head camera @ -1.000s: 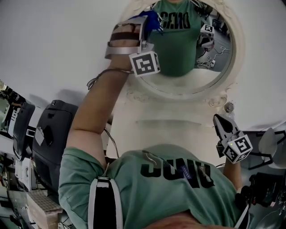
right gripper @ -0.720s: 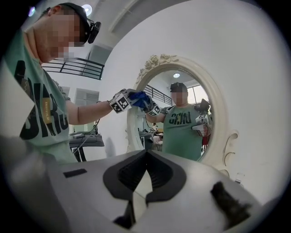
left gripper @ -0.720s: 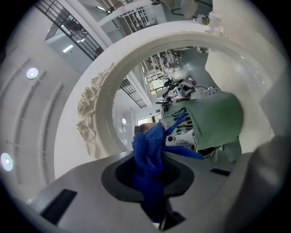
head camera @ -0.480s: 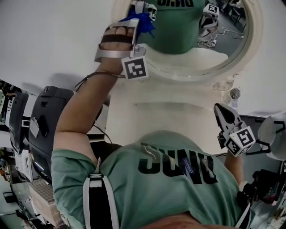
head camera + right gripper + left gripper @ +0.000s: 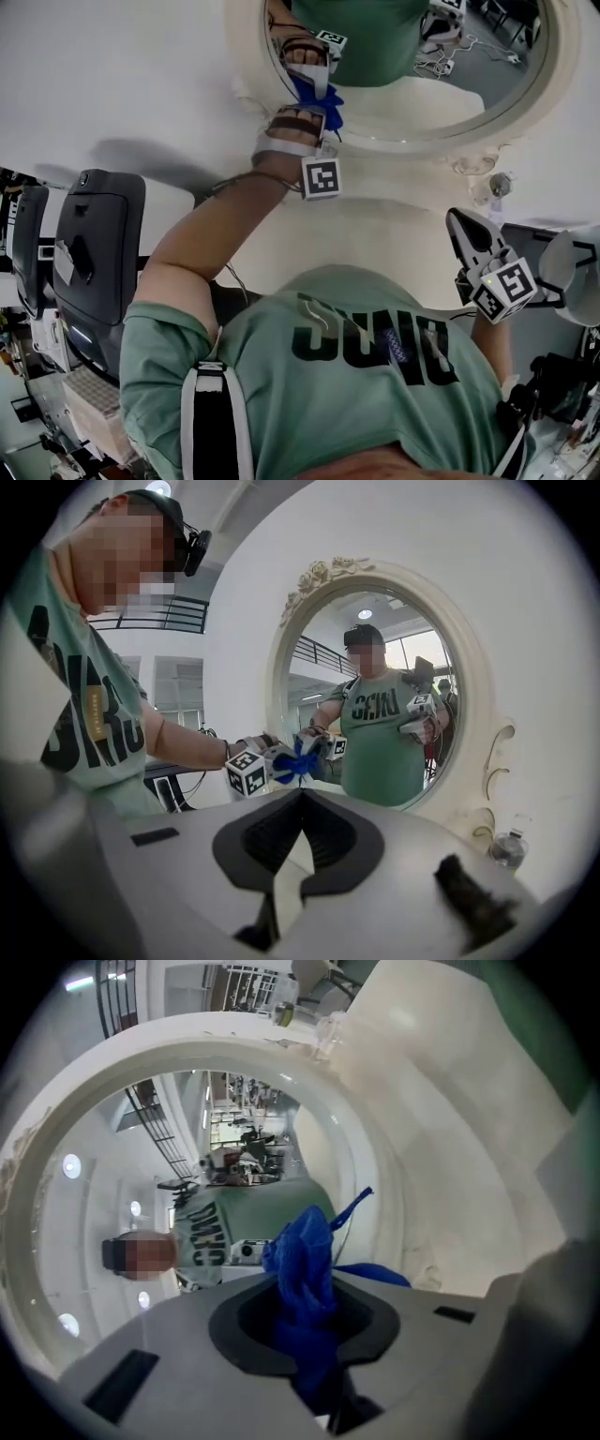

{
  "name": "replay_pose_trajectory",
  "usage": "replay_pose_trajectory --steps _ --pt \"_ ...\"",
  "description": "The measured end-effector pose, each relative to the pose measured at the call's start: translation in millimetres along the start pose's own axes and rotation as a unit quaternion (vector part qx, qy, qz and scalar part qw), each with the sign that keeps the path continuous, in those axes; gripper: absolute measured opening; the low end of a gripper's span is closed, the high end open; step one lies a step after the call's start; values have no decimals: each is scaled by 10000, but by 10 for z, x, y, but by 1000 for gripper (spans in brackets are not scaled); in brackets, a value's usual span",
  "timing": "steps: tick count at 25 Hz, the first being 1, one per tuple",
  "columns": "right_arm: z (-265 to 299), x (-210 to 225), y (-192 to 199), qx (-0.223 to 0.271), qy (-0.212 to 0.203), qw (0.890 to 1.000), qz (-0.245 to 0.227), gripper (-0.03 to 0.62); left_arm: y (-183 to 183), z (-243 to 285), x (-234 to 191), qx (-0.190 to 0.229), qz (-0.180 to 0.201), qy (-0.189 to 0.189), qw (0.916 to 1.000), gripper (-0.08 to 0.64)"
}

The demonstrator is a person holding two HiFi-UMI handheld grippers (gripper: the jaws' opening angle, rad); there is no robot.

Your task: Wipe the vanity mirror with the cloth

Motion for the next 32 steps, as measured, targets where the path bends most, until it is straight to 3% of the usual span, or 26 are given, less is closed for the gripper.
replay_pose_trajectory --steps 4,8,12,18,21,23,26,29,32 --pt "24 17 63 -64 51 9999 99 5 -565 216 425 173 15 954 9953 71" --pt "2 34 93 -105 157 9996 191 5 -1038 342 586 166 309 1500 9881 69" --pt "-57 37 117 -87 260 9993 270 5 -1265 375 635 106 459 1914 9804 69" --pt "-68 -30 52 -18 251 9995 172 5 -1393 396 583 628 -318 2142 9743 69" --pt "-82 -96 -29 53 218 9997 -2 5 -1367 294 456 1068 -1042 2253 9628 75" --pt "-118 -131 -99 116 232 9996 -89 5 -1215 105 112 1366 -1613 1873 9593 76" --pt "-192 -141 -137 204 272 9993 -153 5 -734 -284 -756 1596 -2348 645 9567 77" --pt "-248 -180 -157 252 289 9991 -179 5 -88 -675 -1612 1441 -2964 -563 9424 77" --pt "-284 -203 -201 288 271 9990 -217 5 438 -954 -2241 1109 -3289 -1554 9249 77"
Point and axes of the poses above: the fingertips, and each gripper's own axes: z forward along the fingers, x to its right, y out of its underside, the point moved 4 cm from there along -z, backward along the fingers, and after that the axes turned 3 degrees about x, right-handed, at the moved point
